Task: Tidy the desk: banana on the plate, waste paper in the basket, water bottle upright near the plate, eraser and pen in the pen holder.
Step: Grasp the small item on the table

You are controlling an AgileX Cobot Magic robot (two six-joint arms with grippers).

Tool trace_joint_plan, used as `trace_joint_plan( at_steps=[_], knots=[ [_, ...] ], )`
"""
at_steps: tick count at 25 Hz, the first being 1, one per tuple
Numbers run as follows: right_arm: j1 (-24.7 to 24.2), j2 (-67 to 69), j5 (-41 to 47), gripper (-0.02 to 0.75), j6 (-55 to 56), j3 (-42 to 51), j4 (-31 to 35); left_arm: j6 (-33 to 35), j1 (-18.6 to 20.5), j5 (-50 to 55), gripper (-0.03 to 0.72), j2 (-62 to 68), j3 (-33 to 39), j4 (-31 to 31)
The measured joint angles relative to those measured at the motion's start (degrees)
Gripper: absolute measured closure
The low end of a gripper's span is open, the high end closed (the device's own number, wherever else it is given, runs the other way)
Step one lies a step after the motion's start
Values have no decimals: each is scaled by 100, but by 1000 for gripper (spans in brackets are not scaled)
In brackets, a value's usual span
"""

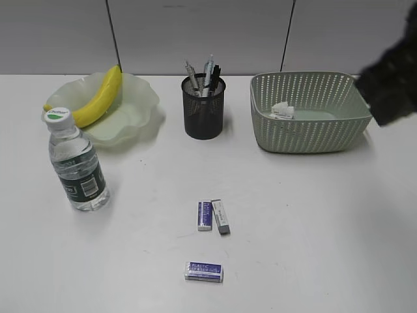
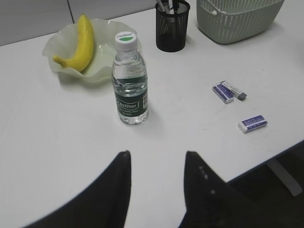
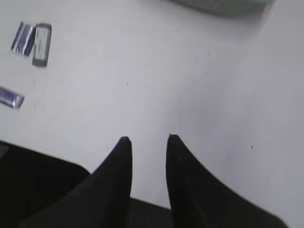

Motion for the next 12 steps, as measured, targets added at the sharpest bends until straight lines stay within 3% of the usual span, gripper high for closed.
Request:
trace_joint_plan(
  at_steps=[7,12],
  knots=[
    [0,-2588,16,522,0,2220,236,0,0,-5,406,0,0,0],
    [0,-4590,12,522,-193,3264,277,0,0,-5,406,0,0,-11]
  ],
)
